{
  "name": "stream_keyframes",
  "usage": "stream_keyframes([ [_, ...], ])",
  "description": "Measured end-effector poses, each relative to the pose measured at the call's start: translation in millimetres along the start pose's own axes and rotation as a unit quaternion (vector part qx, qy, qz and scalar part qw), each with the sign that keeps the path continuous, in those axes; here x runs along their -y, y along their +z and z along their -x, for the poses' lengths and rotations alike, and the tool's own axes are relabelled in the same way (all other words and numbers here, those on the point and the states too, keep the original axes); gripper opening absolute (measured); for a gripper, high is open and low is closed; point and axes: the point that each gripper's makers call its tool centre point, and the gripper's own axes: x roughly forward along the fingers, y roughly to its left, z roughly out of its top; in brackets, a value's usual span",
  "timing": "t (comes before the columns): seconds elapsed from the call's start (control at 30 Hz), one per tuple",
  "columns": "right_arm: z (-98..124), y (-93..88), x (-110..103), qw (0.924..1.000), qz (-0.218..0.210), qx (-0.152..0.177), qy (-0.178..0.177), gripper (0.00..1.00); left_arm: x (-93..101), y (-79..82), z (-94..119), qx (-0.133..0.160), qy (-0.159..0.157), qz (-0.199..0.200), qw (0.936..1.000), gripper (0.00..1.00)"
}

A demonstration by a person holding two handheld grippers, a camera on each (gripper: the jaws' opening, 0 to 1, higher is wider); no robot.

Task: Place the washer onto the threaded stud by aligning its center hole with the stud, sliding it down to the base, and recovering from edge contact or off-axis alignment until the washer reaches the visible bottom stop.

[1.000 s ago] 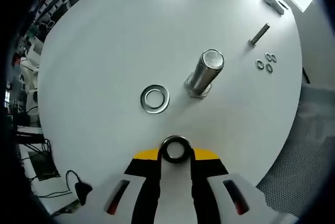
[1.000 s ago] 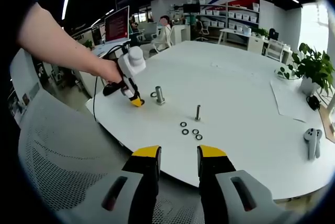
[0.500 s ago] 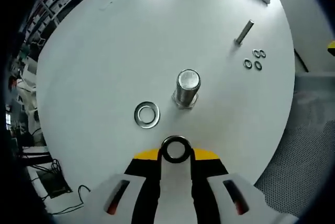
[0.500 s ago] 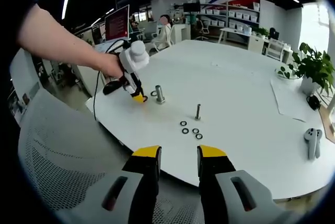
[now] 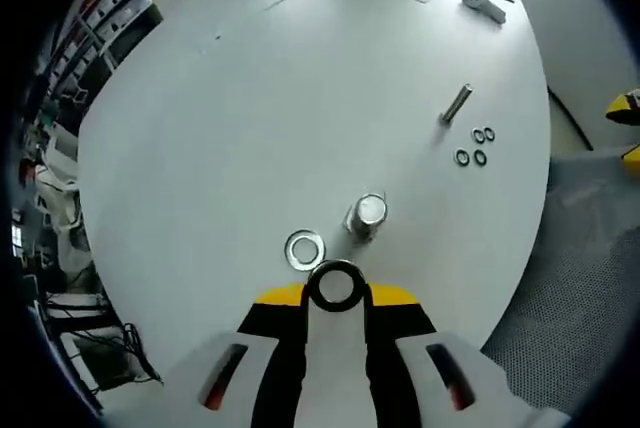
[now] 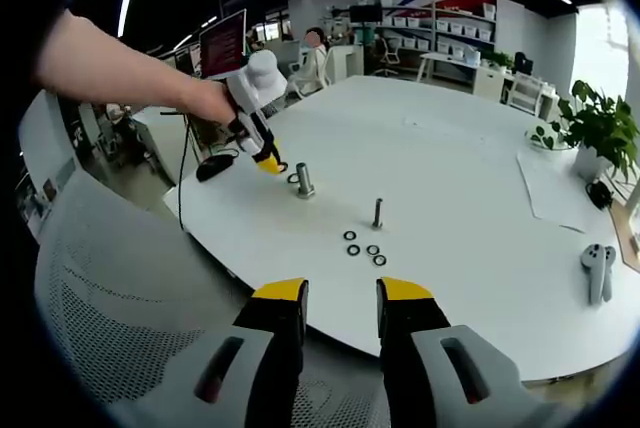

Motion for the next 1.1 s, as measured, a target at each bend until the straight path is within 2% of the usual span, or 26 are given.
stream_keyframes([
  [0.2, -0.9, 0.0, 0.2, 1.0, 0.001, 0.0, 0.0, 0.3, 9.4, 14.7, 17.1, 0.012, -0.003, 0.003, 0.9999, 0.19],
  [0.27, -0.8, -0.2, 0.3, 1.0, 0.002, -0.001, 0.0, 0.3, 8.8, 17.3, 11.5, 0.014, -0.005, -0.002, 0.9999, 0.19],
  [0.53, -0.9, 0.3, 0.5, 1.0, 0.003, 0.0, -0.001, 0.3, 19.7, 33.3, 14.1, 0.02, -0.017, -0.01, 0.9996, 0.19],
  [0.87, -0.8, -0.2, 1.1, 1.0, 0.004, -0.001, -0.002, 0.3, 32.3, 40.9, 9.3, 0.013, -0.021, -0.025, 0.9994, 0.19],
  [1.1, -0.7, -0.7, 1.4, 1.0, 0.005, -0.002, -0.003, 0.29, 28.5, 40.9, 0.5, 0.006, -0.024, -0.034, 0.9991, 0.19],
])
